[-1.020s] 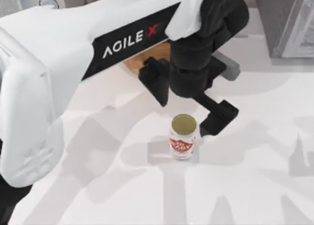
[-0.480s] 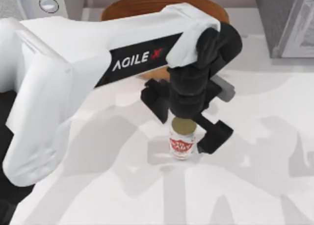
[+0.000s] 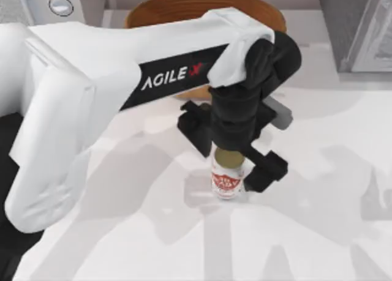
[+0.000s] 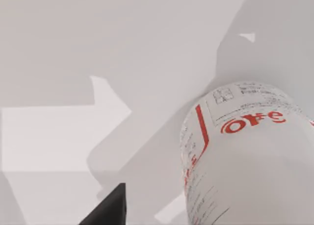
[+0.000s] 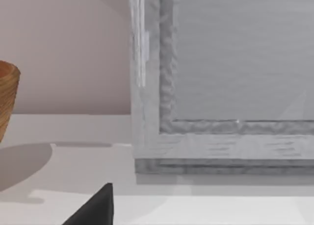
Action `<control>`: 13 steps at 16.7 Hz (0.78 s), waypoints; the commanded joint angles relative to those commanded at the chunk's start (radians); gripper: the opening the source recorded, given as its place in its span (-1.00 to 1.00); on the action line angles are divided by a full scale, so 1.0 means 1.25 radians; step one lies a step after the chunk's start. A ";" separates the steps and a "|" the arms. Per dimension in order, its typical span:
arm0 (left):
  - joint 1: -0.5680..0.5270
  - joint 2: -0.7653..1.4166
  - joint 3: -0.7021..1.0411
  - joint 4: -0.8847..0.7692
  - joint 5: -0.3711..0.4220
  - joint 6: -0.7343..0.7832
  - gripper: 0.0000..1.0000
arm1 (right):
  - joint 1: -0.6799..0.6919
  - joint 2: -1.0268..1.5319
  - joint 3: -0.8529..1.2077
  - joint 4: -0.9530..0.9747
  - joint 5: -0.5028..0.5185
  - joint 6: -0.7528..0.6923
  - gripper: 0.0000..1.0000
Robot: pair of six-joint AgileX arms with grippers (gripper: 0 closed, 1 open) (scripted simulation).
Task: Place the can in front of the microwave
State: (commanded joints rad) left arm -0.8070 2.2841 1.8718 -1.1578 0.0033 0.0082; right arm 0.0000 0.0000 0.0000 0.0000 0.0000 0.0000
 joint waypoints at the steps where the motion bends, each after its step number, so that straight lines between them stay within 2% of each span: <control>1: 0.000 0.000 0.000 0.000 0.000 0.000 0.40 | 0.000 0.000 0.000 0.000 0.000 0.000 1.00; 10: 0.000 0.000 0.000 0.000 0.000 0.000 -0.96 | 0.000 0.000 0.000 0.000 0.000 0.000 1.00; 13: 0.000 0.000 0.000 0.000 0.000 0.000 -1.00 | 0.000 0.000 0.000 0.000 0.000 0.000 1.00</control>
State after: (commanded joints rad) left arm -0.8070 2.2841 1.8718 -1.1578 0.0033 0.0082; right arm 0.0000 0.0000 0.0000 0.0000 0.0000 0.0000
